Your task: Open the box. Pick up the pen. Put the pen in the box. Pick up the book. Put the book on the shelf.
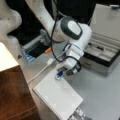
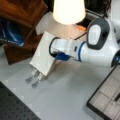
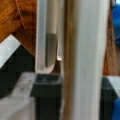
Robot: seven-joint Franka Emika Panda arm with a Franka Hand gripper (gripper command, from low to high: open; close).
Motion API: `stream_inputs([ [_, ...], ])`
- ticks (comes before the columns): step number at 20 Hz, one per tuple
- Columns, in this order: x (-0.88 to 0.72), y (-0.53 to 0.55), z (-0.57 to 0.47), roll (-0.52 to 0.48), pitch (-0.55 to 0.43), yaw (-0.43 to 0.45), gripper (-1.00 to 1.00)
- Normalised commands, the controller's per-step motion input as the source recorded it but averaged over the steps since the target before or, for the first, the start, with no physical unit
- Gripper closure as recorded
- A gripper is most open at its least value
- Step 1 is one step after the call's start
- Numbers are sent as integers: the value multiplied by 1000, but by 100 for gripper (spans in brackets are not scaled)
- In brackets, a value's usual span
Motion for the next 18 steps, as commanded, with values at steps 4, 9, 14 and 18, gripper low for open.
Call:
stream_inputs([
  [4, 116, -182, 108, 36, 8, 142, 100],
  [9, 151, -130, 246, 46, 89, 97, 100],
  [14, 167, -81, 386, 8, 100, 67, 100],
  [18, 179, -35, 462, -45, 82, 63, 100],
])
